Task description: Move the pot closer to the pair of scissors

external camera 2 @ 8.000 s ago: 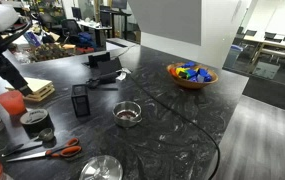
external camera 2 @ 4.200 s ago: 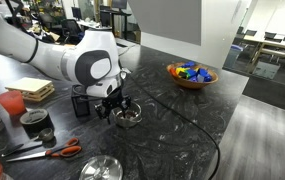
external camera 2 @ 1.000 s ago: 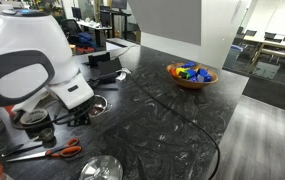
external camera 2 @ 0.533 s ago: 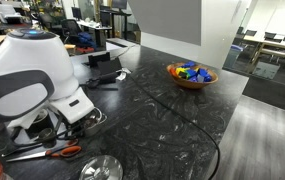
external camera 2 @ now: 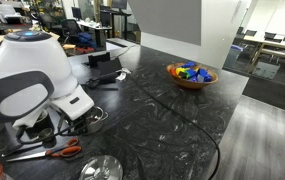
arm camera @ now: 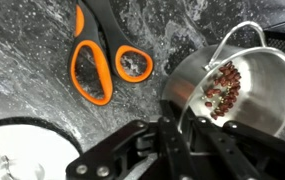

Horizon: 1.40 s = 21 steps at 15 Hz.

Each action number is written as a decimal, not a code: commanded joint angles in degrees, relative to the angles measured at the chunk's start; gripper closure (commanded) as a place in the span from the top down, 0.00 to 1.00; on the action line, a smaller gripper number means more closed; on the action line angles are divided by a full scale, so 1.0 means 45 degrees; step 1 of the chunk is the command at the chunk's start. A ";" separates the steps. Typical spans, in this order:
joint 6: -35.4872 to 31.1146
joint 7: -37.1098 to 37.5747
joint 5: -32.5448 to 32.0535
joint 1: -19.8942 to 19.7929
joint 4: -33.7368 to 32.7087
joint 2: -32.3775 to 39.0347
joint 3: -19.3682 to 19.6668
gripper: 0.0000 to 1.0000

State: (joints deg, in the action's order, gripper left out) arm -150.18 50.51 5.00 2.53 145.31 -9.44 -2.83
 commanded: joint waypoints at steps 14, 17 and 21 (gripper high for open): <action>-0.0495 0.0595 -0.0409 -0.0342 0.0100 -0.0592 -0.0408 0.91; -0.0552 0.1080 -0.0735 -0.0481 0.0197 -0.1384 -0.0677 1.00; -0.0278 0.1166 -0.0514 -0.0468 0.0030 -0.1703 -0.0785 1.00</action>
State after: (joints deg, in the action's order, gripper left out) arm -151.52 56.56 1.81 1.52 145.52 -17.15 -5.29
